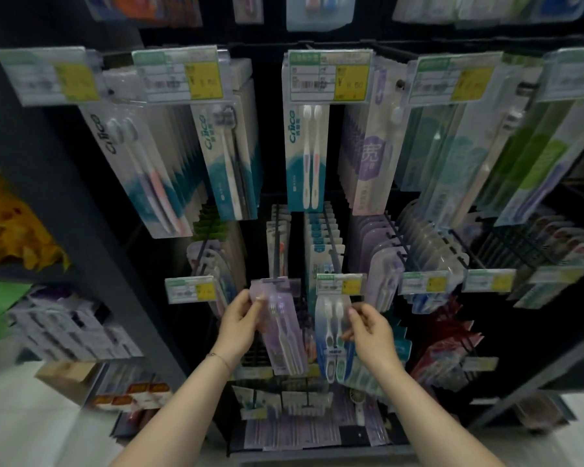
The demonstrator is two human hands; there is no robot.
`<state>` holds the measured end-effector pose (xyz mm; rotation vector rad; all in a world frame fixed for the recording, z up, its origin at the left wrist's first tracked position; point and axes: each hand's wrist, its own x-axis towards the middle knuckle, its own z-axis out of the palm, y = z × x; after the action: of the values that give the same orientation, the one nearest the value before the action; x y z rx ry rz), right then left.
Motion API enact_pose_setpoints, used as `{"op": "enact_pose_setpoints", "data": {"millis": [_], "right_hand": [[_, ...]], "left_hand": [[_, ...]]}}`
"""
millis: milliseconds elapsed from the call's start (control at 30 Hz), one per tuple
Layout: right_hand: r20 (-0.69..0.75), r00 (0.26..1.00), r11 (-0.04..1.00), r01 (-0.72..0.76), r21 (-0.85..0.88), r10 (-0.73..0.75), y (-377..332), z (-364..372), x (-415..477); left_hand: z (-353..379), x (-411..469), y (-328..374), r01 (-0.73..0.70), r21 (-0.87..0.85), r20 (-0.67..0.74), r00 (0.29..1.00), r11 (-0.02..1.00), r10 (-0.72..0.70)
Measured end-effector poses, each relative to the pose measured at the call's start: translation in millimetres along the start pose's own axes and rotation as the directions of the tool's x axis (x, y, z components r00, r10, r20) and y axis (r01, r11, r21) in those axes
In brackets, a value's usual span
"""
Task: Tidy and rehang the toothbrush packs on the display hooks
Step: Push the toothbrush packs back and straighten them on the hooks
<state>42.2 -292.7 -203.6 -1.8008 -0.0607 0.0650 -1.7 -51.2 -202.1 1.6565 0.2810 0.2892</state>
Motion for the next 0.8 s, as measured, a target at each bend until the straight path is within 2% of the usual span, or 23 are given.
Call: {"op": "enact_pose_setpoints", "data": {"millis": [300, 500, 700, 800], "right_hand": [[-0.042, 0.998, 0.998, -0.045, -0.045, 0.043, 6.3, -10.3, -19.4], [-0.083, 0.996, 0.999, -0.033, -0.021, 0.031, 8.3, -29.9, -15.1], [-0.058, 0.998, 0.997, -0.025, -0.069, 0.021, 21.9, -61.5, 1.0], [-0.055, 0.998, 0.995, -0.047, -0.088, 0.042, 31.8, -90.7, 12.4]], "left_hand": [[7.6, -18.1, -0.1, 0.041, 0.061, 0.071, 0.996, 0.997, -0.045], [24.7, -23.9, -0.1, 0.092, 0.111, 0.069, 0.993, 0.99, -0.1], [66.0, -21.2, 0.6, 0.039, 0.279, 0.115, 0.991, 0.96, -0.073], [97.9, -22.1, 2.7, 0.031, 0.294, 0.12, 0.99, 0.955, -0.069]]}}
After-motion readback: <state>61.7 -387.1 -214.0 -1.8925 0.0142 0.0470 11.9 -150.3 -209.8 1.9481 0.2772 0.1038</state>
